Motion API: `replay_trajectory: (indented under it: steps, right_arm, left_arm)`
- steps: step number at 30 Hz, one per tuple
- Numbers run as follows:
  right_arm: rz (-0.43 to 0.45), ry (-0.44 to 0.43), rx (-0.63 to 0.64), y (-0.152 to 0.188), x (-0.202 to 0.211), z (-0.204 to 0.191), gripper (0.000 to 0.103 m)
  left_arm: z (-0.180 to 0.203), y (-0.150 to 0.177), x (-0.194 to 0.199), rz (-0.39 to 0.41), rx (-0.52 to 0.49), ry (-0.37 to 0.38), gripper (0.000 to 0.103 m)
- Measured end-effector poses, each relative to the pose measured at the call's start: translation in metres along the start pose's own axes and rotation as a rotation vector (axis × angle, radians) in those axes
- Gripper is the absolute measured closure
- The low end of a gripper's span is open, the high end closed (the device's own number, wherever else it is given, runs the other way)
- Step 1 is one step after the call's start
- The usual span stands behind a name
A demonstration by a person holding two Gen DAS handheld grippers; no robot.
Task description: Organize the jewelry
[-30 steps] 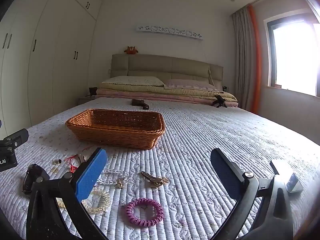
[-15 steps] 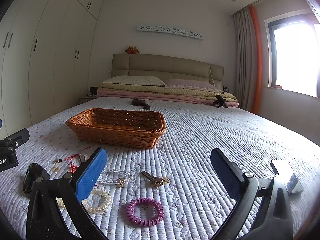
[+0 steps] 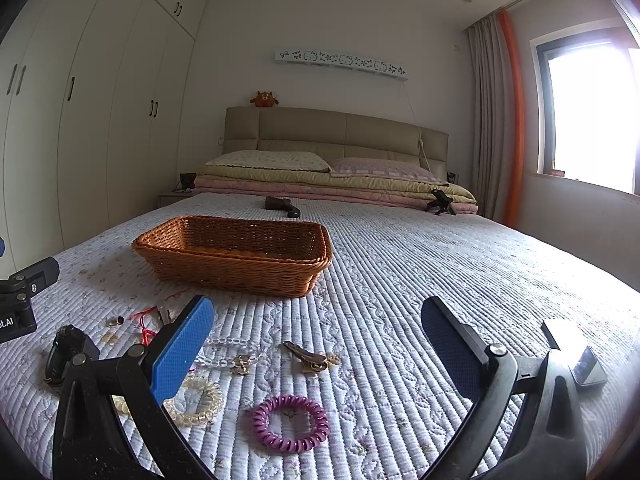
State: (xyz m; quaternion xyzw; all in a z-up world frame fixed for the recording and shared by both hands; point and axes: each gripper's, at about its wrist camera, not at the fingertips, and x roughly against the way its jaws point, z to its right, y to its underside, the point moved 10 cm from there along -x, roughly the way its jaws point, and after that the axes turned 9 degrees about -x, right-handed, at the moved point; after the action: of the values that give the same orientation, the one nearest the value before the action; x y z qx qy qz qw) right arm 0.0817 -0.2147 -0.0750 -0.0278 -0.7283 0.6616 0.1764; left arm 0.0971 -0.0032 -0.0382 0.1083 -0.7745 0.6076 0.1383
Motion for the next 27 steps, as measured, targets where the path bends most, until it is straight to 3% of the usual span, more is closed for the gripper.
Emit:
replay_trajectory:
  steps: [20,27]
  right_arm:
    - [0.009,0.003,0.001,0.001,0.0,-0.001,0.0]
    - [-0.056,0.035,0.032,0.006,-0.004,0.009,0.0]
  left_arm:
    - [-0.001,0.003,0.001,-0.01,-0.038,-0.019,0.001]
    - [-0.041,-0.006,0.01,-0.014,0.001,-0.086,0.001]
